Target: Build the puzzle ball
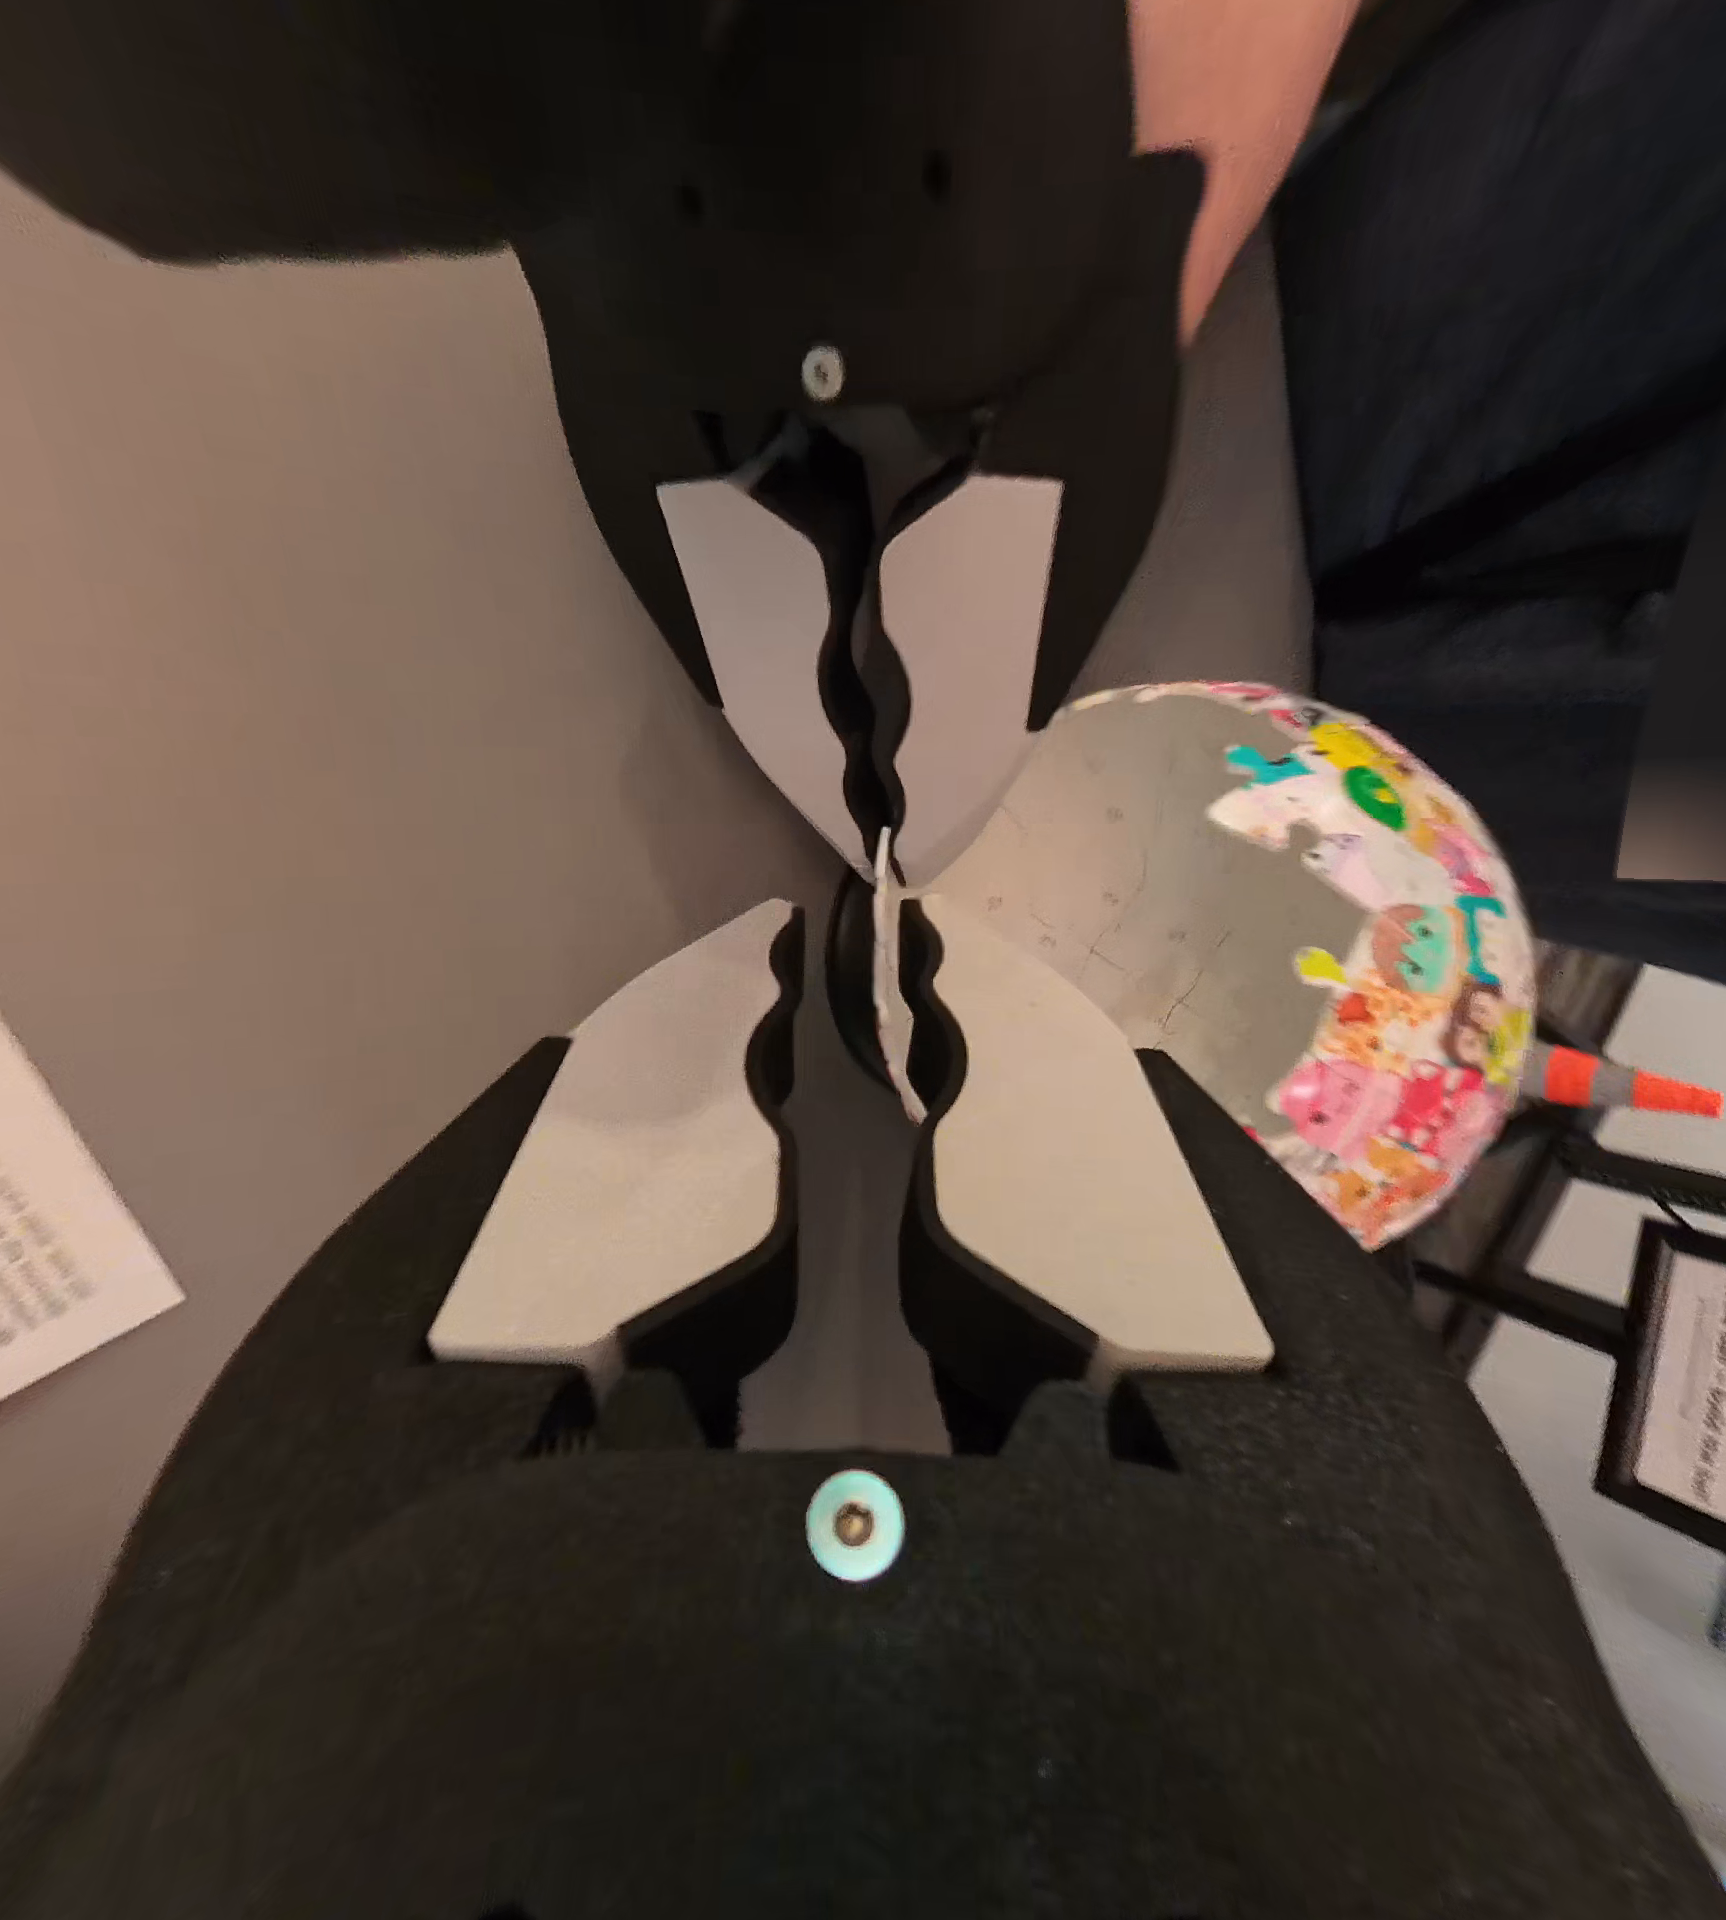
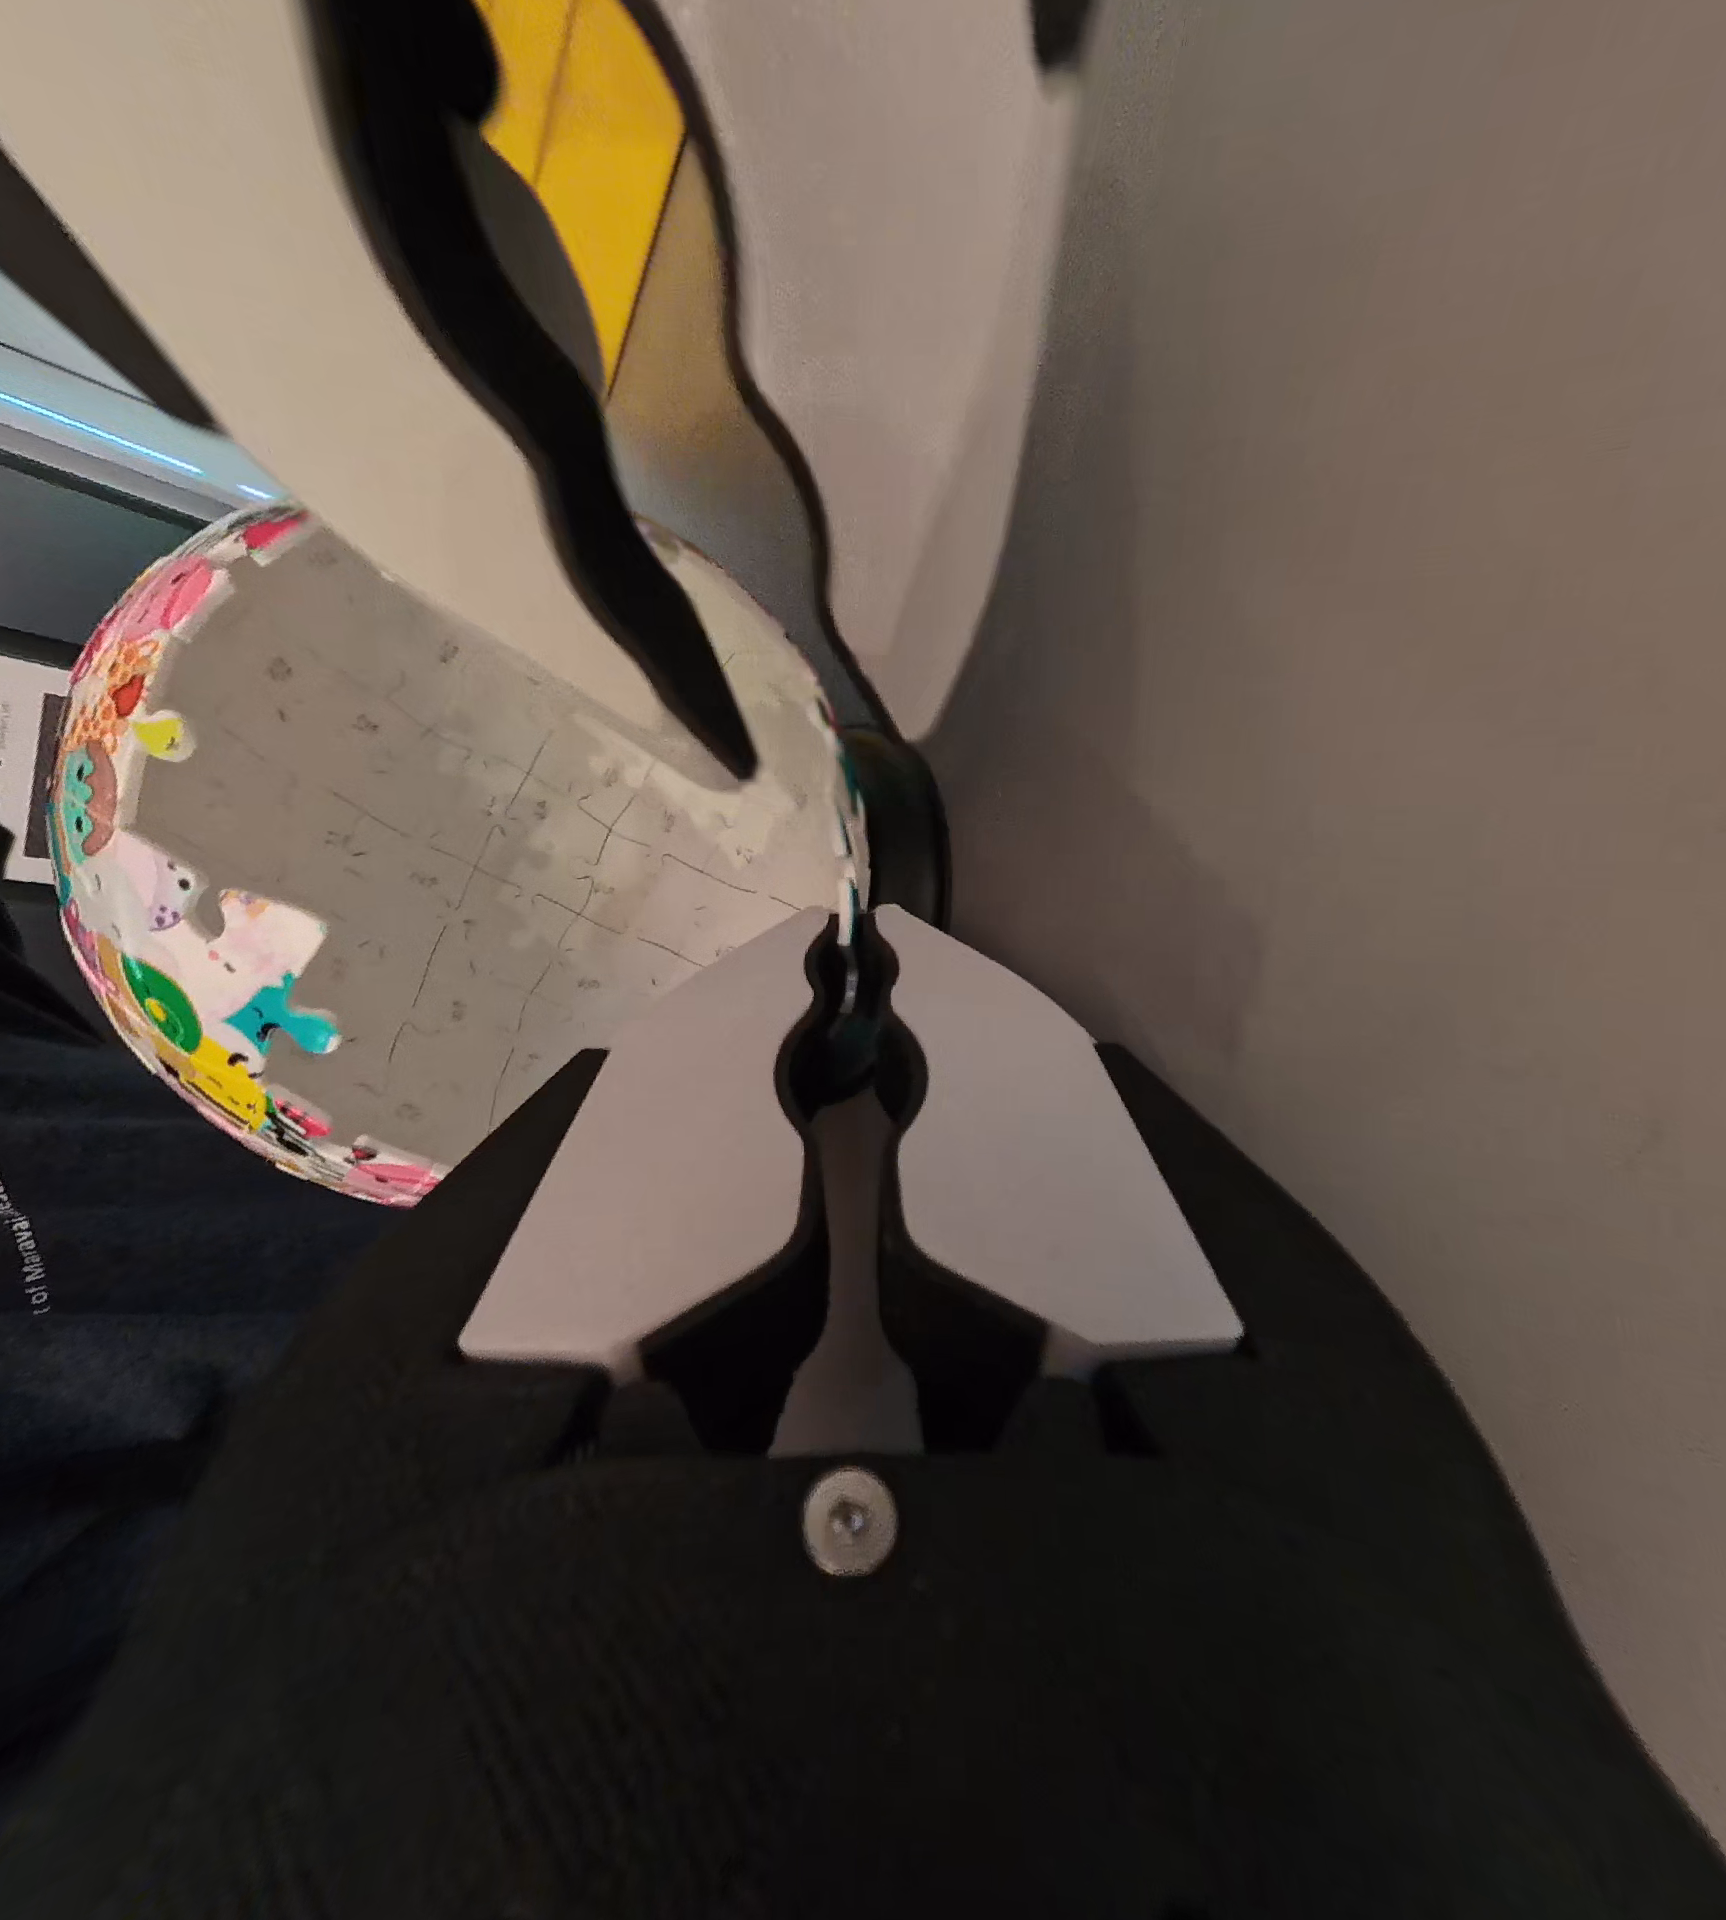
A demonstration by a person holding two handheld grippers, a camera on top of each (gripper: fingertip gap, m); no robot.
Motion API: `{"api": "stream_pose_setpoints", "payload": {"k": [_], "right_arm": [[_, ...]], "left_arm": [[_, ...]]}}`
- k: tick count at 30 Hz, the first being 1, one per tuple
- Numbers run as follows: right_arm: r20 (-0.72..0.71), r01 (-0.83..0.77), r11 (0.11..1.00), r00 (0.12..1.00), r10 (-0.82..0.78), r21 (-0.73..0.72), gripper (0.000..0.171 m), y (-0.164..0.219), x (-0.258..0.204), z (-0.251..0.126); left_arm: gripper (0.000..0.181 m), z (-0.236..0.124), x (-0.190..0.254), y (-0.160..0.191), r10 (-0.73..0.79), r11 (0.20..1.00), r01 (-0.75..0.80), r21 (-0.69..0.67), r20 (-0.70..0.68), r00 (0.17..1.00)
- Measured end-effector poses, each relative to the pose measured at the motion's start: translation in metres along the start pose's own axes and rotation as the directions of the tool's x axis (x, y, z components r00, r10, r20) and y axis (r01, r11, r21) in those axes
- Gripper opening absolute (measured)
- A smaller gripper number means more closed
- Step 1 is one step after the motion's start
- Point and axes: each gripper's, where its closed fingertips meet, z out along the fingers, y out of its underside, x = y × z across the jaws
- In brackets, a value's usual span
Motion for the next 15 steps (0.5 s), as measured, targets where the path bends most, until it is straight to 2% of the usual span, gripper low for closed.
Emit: {"api": "stream_pose_setpoints", "payload": {"k": [7,15], "right_arm": [[0.01,-0.01,1.0,1.0,0.01,-0.028,0.004,0.0,0.001,-0.001],[-0.006,0.004,0.999,1.0,-0.005,-0.046,0.005,-0.002,0.001,0.0]], "left_arm": [[0.01,-0.049,0.018,-0.013,0.046,0.973,-0.078,0.216,0.153,0.987],[0.009,-0.062,0.041,-0.002,0.058,0.963,-0.115,0.245,0.231,0.971]]}}
